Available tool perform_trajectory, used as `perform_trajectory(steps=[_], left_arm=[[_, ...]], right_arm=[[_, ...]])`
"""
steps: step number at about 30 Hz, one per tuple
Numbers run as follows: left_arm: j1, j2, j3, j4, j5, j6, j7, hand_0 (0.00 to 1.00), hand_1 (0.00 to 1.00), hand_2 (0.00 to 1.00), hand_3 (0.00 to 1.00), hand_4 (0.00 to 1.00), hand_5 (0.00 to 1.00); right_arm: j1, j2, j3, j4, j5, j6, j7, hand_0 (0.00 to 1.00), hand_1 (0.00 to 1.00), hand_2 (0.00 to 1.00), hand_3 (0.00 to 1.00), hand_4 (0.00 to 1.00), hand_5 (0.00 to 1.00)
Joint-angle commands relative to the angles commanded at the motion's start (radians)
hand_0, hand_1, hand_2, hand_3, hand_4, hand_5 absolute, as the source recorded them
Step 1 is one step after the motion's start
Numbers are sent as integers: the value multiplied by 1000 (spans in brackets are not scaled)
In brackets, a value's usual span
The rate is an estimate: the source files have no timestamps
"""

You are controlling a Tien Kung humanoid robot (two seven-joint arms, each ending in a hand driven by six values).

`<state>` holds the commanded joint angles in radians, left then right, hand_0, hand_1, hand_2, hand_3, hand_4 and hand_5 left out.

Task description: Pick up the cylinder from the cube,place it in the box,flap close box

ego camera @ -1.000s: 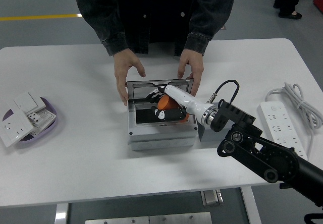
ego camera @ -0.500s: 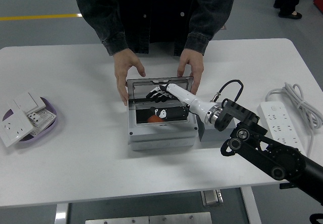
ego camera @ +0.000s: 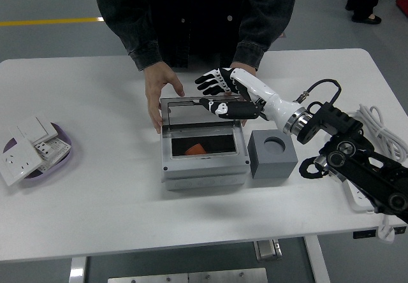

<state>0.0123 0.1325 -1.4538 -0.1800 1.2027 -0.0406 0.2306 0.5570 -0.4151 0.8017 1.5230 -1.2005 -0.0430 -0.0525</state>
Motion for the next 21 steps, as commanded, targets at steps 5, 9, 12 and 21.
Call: perform_trajectory(steps=[5,9,12,21], left_arm=[[-1,2,-2,0,4,0,1,631,657,580,657,710,336],[-1,2,-5,0,5,-1,0,631,657,580,657,710,336],[-2,3,-6,0,5,-1,-2,631,657,579,657,710,335],[0,6,-5,0,4,-1,-2,631,658,581,660,707,335]], right_arm=[[65,25,-40,-93,-39,6,-23,736,659,698,705,675,285],[95,31,-86,-157,-37,9,-32,736,659,698,705,675,285],[101,20,-115,-166,-30,12,-38,729,654,696,704,674,287],[96,-63,-150,-56,-24,2,-52,729,650,693,705,669,291]])
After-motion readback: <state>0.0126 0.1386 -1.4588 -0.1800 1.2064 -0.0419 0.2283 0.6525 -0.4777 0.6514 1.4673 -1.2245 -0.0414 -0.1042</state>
